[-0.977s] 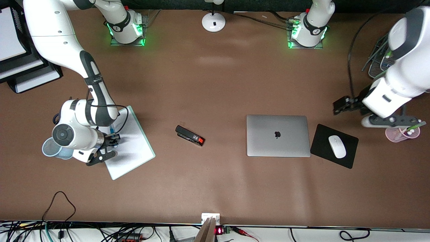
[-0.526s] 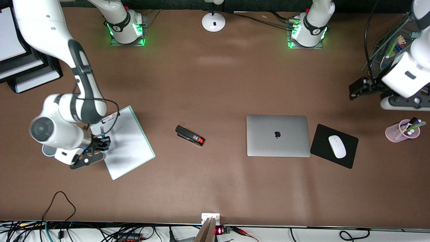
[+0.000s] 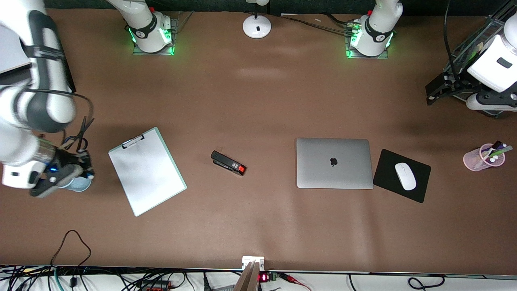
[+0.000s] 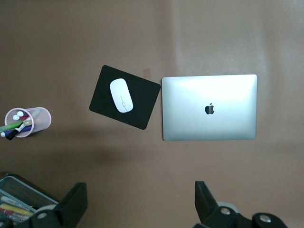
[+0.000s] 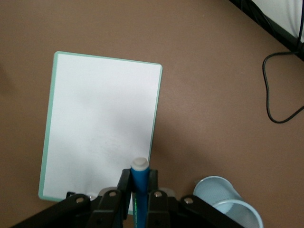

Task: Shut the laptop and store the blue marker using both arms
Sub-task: 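Lift the blue marker with the right gripper while the left gripper withdraws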

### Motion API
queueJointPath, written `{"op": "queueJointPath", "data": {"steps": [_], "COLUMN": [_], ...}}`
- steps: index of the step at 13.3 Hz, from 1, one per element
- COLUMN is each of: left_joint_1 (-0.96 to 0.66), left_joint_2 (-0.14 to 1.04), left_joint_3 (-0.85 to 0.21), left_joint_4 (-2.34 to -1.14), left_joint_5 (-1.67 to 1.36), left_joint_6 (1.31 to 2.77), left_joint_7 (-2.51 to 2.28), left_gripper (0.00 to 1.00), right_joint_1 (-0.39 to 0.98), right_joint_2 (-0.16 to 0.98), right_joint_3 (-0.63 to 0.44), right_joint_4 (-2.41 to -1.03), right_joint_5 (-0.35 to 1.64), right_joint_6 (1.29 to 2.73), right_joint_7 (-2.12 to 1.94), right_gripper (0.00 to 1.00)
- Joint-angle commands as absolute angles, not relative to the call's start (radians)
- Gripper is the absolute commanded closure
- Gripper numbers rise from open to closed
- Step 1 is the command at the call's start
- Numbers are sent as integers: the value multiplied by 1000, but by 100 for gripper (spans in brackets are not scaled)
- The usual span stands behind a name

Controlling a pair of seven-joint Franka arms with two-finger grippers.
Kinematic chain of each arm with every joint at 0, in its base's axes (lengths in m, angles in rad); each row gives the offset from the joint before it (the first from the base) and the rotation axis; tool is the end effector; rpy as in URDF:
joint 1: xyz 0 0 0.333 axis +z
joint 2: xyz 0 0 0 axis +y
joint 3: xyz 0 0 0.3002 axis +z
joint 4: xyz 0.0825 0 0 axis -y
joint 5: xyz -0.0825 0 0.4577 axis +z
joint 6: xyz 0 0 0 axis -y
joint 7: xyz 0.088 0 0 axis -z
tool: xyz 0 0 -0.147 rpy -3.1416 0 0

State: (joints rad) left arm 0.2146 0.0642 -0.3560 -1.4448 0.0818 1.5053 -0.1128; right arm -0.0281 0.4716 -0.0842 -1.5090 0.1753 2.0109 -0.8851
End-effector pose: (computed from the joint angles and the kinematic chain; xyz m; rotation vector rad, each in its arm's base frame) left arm 0.6359 -0.0716 0.5933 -3.0826 0.0348 -0.0119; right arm 0.7532 -0.0619 0.3138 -2.8572 -1.0597 -0.1323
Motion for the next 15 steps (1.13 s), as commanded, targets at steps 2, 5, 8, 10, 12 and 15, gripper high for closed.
{"op": "queueJointPath", "data": {"steps": [2,5,8,10,12,15], "left_joint_1": [227,222,132,81,83,86], "left_joint_2": [15,3,-37,-51,-54,-48], "left_joint_3": [-362,-357,-251,-201,-201,-207], "left_joint_4": [-1471,-1470,-1515,-1535,-1537,-1540], "left_joint_5": [92,87,51,49,49,49], "left_joint_6": [1488,1483,1485,1485,1476,1465], "left_joint_7": [-87,-77,-57,-57,-57,-55], "left_gripper": [0,0,0,0,0,0], "right_joint_1": [-118,-195,-258,-296,-334,-374], "right_joint_2": [468,468,479,501,540,563], "right_joint_3": [-75,-75,-78,-78,-78,-78], "right_joint_4": [-1418,-1390,-1390,-1390,-1390,-1390], "right_joint_5": [297,476,609,707,813,818], "right_joint_6": [1844,1806,1744,1718,1689,1664], "right_joint_7": [-1165,-1549,-1779,-1926,-2073,-2132], "right_gripper": [92,92,92,92,92,92]}}
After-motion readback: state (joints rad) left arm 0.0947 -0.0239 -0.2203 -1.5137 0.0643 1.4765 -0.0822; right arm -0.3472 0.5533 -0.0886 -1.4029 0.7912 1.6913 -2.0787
